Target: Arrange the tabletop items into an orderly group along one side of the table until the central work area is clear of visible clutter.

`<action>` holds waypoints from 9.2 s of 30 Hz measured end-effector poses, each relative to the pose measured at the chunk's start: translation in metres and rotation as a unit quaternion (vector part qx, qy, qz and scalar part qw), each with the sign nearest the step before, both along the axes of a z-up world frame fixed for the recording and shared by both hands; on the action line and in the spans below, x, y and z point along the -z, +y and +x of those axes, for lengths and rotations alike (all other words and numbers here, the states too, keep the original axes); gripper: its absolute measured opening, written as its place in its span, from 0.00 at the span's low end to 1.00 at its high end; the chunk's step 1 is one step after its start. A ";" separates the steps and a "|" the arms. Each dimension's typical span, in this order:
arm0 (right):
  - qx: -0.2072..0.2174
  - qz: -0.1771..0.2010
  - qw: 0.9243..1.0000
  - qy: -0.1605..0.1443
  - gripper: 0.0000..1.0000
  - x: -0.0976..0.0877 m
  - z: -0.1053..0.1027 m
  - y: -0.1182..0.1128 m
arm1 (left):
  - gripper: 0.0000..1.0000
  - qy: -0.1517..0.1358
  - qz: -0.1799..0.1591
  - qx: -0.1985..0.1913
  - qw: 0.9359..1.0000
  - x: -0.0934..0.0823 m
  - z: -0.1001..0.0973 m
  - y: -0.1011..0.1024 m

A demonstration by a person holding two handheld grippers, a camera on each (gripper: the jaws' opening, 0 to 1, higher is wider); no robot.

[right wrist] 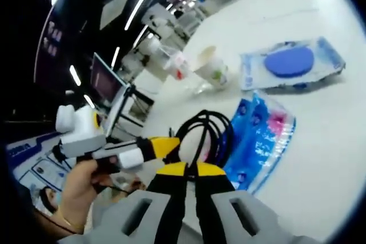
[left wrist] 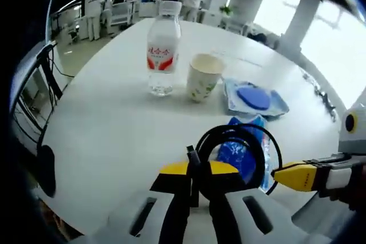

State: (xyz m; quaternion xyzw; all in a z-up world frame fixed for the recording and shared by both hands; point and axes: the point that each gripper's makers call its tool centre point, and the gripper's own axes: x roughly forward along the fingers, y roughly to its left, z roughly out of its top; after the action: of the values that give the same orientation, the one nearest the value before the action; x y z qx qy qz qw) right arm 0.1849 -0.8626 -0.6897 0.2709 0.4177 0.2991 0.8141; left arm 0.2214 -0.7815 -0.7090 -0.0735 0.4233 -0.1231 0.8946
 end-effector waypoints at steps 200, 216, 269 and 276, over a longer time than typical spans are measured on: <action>0.064 -0.142 0.979 -0.131 0.91 -0.015 0.025 -0.213 | 0.94 -0.137 -0.023 0.189 0.972 -0.049 0.049 -0.186; 0.015 -0.166 0.969 -0.184 0.97 -0.027 0.026 -0.198 | 0.99 -0.146 0.016 0.182 0.972 -0.057 0.038 -0.151; -0.184 -0.241 0.916 -0.262 0.55 0.009 0.046 -0.112 | 0.62 -0.042 -0.003 0.005 0.999 0.013 -0.037 -0.063; -0.190 -0.208 0.925 -0.256 0.50 0.016 0.049 -0.098 | 0.50 -0.031 -0.028 -0.005 0.999 0.015 -0.043 -0.071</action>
State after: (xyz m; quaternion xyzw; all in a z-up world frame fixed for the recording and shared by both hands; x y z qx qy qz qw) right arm 0.2343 -0.9601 -0.7052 -0.0741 0.2918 0.4136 0.8592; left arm 0.1783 -0.8525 -0.7244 -0.0965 0.3910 -0.1330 0.9056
